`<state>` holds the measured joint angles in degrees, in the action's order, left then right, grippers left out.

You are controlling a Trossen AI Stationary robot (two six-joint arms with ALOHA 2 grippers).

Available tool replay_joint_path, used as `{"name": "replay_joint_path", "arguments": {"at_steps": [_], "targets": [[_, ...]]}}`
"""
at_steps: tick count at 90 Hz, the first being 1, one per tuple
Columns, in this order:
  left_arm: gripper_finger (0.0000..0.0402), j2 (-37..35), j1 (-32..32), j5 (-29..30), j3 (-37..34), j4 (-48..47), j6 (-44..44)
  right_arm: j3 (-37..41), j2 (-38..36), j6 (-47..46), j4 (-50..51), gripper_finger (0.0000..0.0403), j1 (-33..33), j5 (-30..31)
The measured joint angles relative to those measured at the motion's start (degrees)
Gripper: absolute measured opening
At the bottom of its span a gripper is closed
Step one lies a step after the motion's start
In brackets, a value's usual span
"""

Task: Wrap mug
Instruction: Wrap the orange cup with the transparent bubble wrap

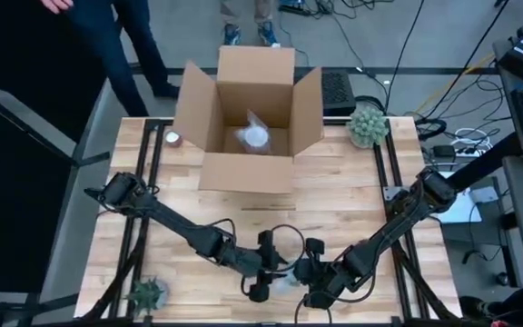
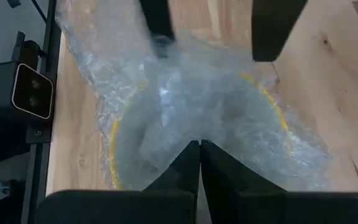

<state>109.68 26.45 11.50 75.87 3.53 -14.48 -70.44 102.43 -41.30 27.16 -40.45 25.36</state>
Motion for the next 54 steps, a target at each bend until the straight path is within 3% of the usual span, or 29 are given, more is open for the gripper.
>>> {"name": "replay_joint_path", "arguments": {"at_steps": [22,54], "targets": [[0.0143,5.58,-0.25,-2.47,0.09,4.19,-1.34,-0.01,0.00,0.06,-0.36,0.0000,0.59,-0.09],[0.0143,6.06,-0.45,-2.35,0.15,4.50,-1.70,-5.23,-4.04,2.06,6.32,0.0000,0.22,-2.32]]}}
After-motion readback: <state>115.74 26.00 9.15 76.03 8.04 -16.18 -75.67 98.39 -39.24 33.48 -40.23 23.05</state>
